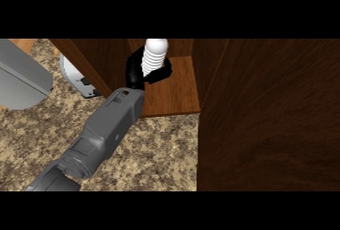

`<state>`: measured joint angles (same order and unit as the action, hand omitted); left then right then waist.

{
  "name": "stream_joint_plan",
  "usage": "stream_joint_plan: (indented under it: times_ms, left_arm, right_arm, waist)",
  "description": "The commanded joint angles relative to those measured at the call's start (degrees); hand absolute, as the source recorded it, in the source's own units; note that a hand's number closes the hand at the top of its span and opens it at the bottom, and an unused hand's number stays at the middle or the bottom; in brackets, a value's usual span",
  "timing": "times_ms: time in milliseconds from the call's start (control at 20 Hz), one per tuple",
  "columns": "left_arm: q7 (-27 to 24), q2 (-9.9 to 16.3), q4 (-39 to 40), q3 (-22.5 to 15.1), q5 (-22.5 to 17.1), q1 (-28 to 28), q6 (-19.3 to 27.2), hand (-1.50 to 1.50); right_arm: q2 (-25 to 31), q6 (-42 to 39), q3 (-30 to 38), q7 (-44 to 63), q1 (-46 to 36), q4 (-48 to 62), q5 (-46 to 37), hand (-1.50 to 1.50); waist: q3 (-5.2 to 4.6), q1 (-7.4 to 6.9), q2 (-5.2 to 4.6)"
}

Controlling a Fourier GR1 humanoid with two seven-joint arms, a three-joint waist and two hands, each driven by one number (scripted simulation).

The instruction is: Pick up the bottled water, place it into the cabinet and close the cabinet

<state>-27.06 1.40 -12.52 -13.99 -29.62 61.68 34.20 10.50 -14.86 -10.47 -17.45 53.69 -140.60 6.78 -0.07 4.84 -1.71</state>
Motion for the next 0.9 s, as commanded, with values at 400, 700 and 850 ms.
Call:
stream_joint_plan:
  times_ms: [400, 700, 850]
  left_arm:
    - [-4.96, 0.46, 7.42, -0.83, 3.89, 4.71, 7.26, -1.50]
    - [-3.53, 2.68, 8.20, -1.01, 4.44, 7.14, 0.74, -1.50]
    - [-7.59, 3.02, 4.61, 1.68, 2.03, 6.63, -4.25, -1.50]
  right_arm:
    - [0.70, -2.87, 0.20, -0.34, 1.10, -1.73, 3.28, -1.50]
    - [1.39, -4.26, 0.03, -0.72, 1.41, -1.43, 3.29, -1.50]
    - [0.64, -3.46, -1.00, 0.28, 1.58, -2.65, 2.64, -1.50]
  waist:
    - [-0.02, 1.10, -0.35]
    - [-0.04, 1.89, -0.85]
    - [-0.15, 1.08, -0.64]
